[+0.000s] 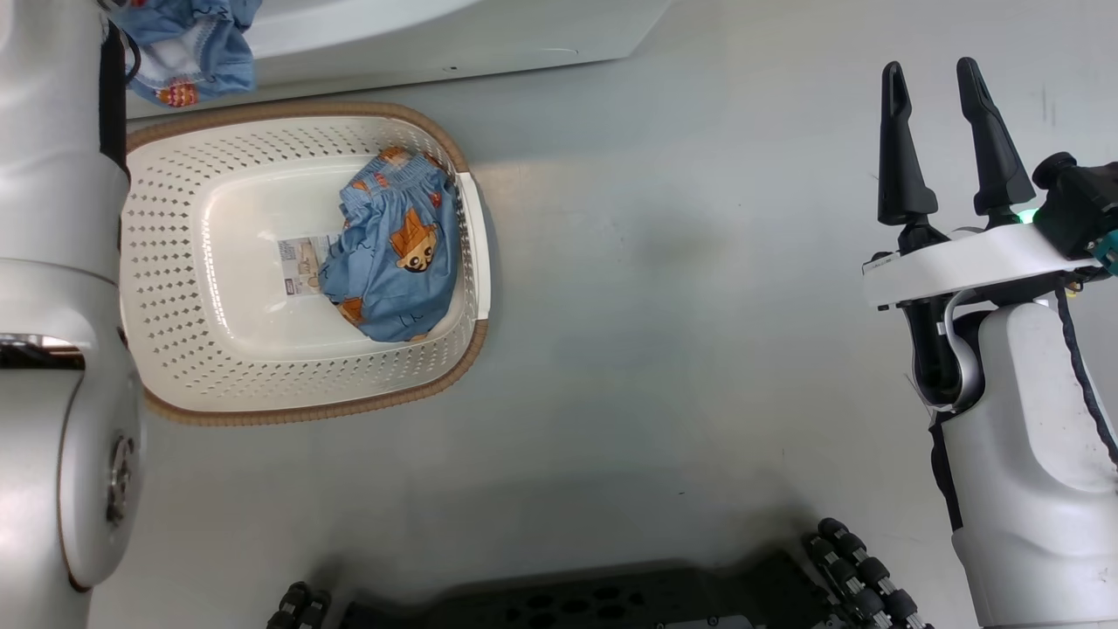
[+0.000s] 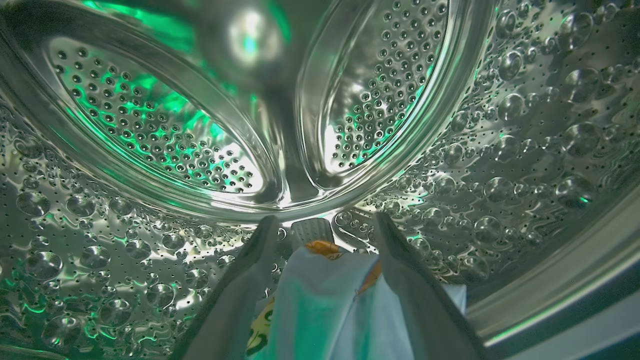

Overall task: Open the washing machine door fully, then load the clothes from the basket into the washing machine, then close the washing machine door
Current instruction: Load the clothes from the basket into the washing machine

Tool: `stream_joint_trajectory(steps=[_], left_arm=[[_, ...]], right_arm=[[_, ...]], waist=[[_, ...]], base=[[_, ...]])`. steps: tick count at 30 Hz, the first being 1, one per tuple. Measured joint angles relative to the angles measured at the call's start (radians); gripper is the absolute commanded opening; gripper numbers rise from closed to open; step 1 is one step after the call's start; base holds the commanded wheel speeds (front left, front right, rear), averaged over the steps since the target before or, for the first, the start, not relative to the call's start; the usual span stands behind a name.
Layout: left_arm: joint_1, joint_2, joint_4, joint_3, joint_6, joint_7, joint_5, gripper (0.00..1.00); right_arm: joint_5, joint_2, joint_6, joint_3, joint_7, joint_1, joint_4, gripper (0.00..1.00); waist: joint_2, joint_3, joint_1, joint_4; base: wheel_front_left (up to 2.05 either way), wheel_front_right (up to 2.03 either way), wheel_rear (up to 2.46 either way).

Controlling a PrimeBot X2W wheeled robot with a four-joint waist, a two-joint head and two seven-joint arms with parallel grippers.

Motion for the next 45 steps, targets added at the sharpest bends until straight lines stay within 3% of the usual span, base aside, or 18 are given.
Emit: stream_joint_trajectory(steps=[19,25,45], left_arm=[[0.147,-0.002,-0.033,-0.009,-0.007,-0.088,-0.005,1.00],[0.198,-0.026,-0.053,-0.043,-0.007,-0.096,0.021,1.00],[0.410,-0.006,-0.291,0.020,0.039,-0.100,0.018,1.00]], right_arm=[[-0.003,-0.001,0.000,-0.007,0.000,0.005,0.002,1.00],[-0.003,-0.003,0.000,-0.008,0.000,0.007,0.002,1.00],[-0.012,-0.006,0.000,0.003,0.000,0.009,0.001,1.00]], waist=[[0.0000,-0.055,0.0000,0.043],[0.0000,-0.064,0.0000,0.052],[0.0000,-0.070,0.0000,0.064]], base=[[0.00,0.00,0.00],[0.00,0.00,0.00],[0.00,0.00,0.00]])
